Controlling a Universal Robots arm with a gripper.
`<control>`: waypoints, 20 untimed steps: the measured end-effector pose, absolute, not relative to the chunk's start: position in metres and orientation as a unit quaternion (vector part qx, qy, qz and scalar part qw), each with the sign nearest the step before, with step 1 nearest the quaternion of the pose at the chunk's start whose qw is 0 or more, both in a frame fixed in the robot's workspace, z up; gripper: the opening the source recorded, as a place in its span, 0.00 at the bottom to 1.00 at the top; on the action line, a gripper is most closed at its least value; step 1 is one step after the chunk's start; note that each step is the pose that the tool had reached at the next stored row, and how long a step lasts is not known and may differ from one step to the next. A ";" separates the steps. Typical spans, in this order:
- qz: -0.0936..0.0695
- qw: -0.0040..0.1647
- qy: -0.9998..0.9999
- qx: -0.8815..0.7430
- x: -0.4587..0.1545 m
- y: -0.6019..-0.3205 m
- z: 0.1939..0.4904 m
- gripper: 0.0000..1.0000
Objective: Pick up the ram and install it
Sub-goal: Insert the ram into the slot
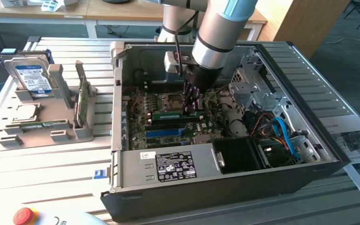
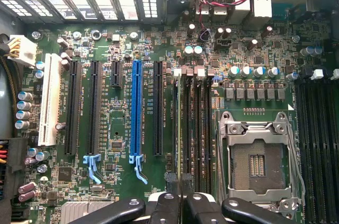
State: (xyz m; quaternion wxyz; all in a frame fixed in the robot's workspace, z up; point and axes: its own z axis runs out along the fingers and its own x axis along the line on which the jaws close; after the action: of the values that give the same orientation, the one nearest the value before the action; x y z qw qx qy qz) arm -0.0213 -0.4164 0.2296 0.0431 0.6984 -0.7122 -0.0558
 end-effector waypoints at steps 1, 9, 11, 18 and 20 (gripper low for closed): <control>-0.056 0.043 -0.712 0.698 -0.021 -0.416 0.230 0.12; -0.056 0.043 -0.712 0.698 -0.021 -0.416 0.228 0.12; -0.056 0.043 -0.712 0.698 -0.021 -0.416 0.228 0.12; -0.056 0.043 -0.712 0.698 -0.021 -0.416 0.227 0.12; -0.056 0.043 -0.712 0.698 -0.021 -0.416 0.227 0.12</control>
State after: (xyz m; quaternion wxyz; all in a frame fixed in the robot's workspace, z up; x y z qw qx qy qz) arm -0.0213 -0.4164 0.2270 0.0431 0.6984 -0.7122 -0.0558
